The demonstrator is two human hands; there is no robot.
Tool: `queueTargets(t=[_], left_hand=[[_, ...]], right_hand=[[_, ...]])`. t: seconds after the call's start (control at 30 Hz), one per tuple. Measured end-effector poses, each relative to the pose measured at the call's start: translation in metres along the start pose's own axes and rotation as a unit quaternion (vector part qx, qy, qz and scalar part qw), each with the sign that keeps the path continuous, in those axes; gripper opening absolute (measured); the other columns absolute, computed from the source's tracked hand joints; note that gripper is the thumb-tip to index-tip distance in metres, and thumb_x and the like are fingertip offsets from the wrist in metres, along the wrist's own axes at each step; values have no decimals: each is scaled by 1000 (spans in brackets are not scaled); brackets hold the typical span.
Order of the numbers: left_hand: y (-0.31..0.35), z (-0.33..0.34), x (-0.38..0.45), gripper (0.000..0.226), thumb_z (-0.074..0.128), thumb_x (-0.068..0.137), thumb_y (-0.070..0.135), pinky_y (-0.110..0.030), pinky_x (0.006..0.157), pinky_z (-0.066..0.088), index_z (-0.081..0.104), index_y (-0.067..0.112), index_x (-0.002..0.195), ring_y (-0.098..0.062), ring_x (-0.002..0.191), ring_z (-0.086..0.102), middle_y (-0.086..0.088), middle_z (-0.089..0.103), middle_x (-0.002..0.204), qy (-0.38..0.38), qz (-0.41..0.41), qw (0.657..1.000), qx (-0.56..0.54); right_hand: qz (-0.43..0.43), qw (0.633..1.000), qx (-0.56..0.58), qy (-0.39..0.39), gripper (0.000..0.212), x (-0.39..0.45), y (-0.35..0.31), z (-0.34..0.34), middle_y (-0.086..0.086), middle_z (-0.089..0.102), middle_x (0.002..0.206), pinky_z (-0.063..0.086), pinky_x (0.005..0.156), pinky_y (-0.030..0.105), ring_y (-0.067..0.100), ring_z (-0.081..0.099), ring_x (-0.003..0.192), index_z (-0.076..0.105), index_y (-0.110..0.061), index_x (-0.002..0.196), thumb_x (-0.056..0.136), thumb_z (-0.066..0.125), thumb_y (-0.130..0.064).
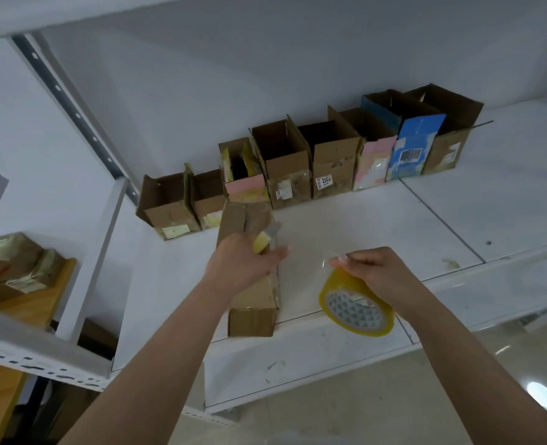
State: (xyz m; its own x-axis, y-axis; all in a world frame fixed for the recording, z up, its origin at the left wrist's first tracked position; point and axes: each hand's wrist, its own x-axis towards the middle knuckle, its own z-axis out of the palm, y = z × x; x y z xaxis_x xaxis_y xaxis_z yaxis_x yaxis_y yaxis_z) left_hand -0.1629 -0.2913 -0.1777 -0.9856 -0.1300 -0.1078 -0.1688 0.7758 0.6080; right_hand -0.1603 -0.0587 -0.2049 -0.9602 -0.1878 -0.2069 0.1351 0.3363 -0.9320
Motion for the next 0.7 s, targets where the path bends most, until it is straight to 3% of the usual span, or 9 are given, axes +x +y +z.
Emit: queueTargets(t=[0.07,0.13,0.23,0.33,0.47,0.6,0.7], left_hand=[[11,3,-11,54,64,65,78,-32,69,58,68,25,78,-4,69,66,9,69,71,25,48,991,-125],[23,13,-20,53,66,62,79,-22,62,52,69,28,77,2,66,64,14,68,68,0,75,987,-144],[32,25,-23,25,80,75,45,-26,62,52,69,27,63,-5,62,64,9,69,64,36,60,974,-214],[34,30,-31,26,77,82,26,-21,59,47,68,22,58,-4,55,58,8,65,57,60,32,951,-301],[43,38,-46,27,71,87,19,-18,43,33,66,17,60,-4,38,39,11,50,44,38,-51,898,-434],[26,17,-48,14,69,89,20,-15,48,37,74,16,76,3,41,46,11,65,56,6,-27,923,-385],[-17,-7,-48,19,67,89,38,-11,45,41,72,23,77,3,47,54,13,70,64,131,-24,939,-316]], right_hand=[[-34,999,-2,2,20,-1,-12,3,-7,75,87,53,93,44,18,69,89,79,-31,90,94,60,-32],[-77,996,-33,9,21,0,-21,8,-9,74,83,54,88,45,15,69,84,78,-36,86,94,59,-32],[-114,986,-117,29,33,2,-29,15,-6,74,83,53,80,42,15,68,83,76,-38,89,93,47,-53],[-137,964,-205,103,59,4,-27,25,-7,70,77,50,69,32,15,65,78,75,-36,93,82,29,-70],[-194,935,-209,210,33,13,-27,39,-9,73,88,47,70,30,19,67,86,70,-37,113,95,47,-52],[-239,877,-319,269,31,27,-15,44,1,73,80,38,59,28,31,66,70,65,-30,123,97,52,-39],[-221,855,-376,282,29,39,5,38,13,71,75,43,59,33,36,63,62,67,-22,122,95,58,-29]])
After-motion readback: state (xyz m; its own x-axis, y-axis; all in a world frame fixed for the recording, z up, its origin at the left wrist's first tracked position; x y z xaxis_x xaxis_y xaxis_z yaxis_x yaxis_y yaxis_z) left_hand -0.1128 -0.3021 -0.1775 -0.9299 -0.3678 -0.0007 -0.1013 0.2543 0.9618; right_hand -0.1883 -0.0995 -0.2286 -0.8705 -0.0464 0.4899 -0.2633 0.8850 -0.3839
